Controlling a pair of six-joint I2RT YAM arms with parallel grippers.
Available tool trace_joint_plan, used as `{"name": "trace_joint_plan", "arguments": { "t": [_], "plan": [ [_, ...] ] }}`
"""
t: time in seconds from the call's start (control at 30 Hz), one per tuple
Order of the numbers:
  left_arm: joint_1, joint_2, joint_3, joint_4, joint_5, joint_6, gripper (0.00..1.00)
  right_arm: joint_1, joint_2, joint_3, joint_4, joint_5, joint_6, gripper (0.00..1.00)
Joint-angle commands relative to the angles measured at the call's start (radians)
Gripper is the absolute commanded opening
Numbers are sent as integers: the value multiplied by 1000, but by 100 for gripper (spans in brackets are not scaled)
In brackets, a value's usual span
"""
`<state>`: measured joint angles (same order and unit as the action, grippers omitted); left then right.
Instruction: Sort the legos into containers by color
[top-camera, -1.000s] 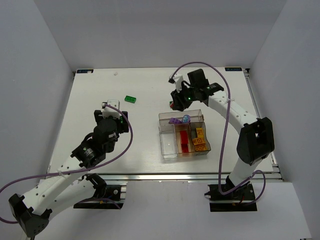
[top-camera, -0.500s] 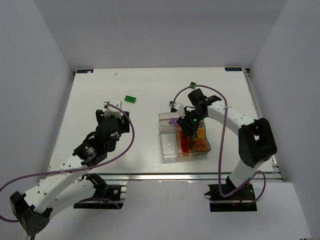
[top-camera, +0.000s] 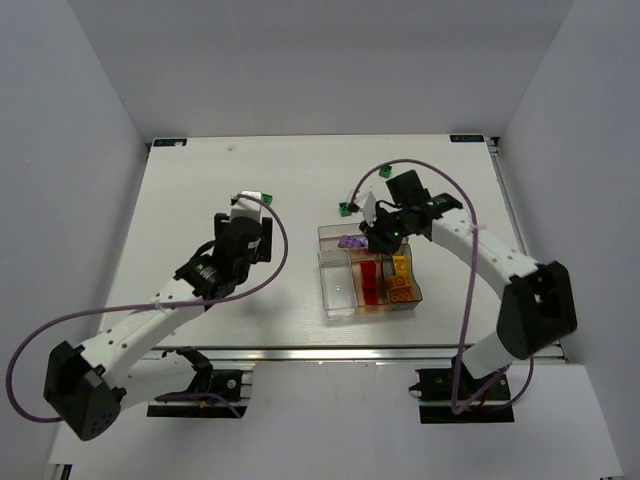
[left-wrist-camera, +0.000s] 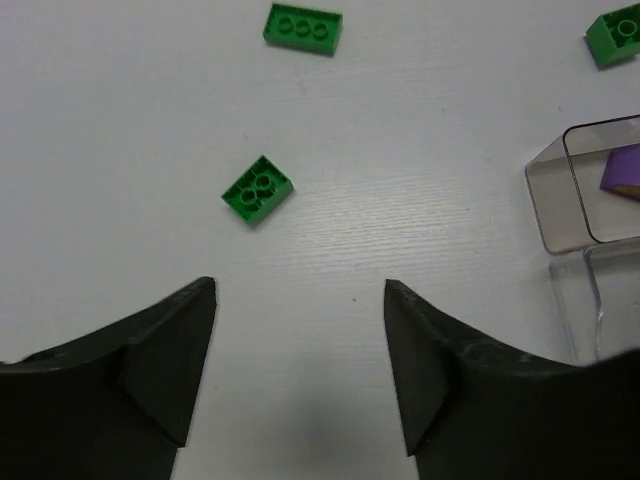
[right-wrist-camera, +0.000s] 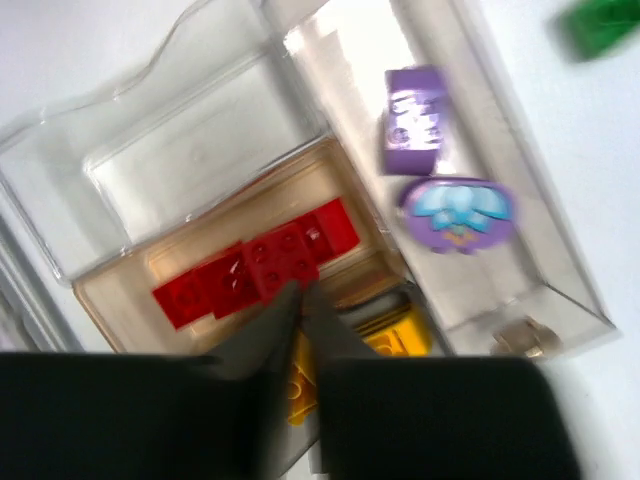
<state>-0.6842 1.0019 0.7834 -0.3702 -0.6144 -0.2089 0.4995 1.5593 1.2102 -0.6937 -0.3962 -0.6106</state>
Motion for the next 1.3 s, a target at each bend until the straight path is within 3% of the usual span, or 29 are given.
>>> {"name": "trace_joint_plan", "arguments": {
  "t": [0.0, 0.03, 0.07, 0.1, 0.13, 0.17, 0.2, 0.23, 0.27, 0.3, 0.33, 0.4, 0.53, 0.6, 0.77, 1.27],
  "plan": [
    [57, 73, 82, -64, 146, -90, 77, -7, -201, -56, 219, 116, 150, 0],
    [92, 122, 95, -70, 181, -124, 71, -13, -241, -98, 361, 266, 207, 0],
    [112, 145, 109, -84, 243, -142, 50, -22, -287, -183, 419, 320, 282, 0],
    [129, 167, 120, -85, 269, -155, 42, -30, -319, -225, 472, 389, 326, 0],
    [167, 208, 146, -87, 294, -182, 35, -48, -384, -260, 541, 507, 371, 0],
    [188, 222, 158, -87, 332, -197, 27, -61, -407, -288, 556, 502, 426, 0],
    [208, 243, 169, -88, 346, -207, 27, -71, -441, -325, 557, 478, 445, 2],
    [231, 266, 203, -96, 358, -239, 29, -90, -449, -334, 545, 414, 468, 8],
    [276, 323, 223, -119, 369, -256, 50, -113, -455, -340, 534, 371, 518, 19],
    [296, 358, 244, -139, 372, -291, 64, -128, -456, -347, 531, 331, 537, 20],
    [334, 429, 290, -168, 383, -302, 84, -171, -458, -360, 536, 271, 560, 21],
    [365, 503, 339, -191, 399, -322, 92, -217, -455, -363, 531, 240, 569, 22],
    [428, 635, 421, -208, 476, -343, 98, -272, -490, -379, 514, 177, 580, 30],
    [451, 691, 459, -246, 495, -427, 98, -298, -521, -390, 519, 168, 580, 32],
    [462, 745, 524, -352, 391, -579, 98, -334, -544, -402, 523, 139, 578, 33],
    [471, 895, 585, -381, 380, -606, 98, -403, -555, -405, 514, 82, 583, 33]
  ]
}}
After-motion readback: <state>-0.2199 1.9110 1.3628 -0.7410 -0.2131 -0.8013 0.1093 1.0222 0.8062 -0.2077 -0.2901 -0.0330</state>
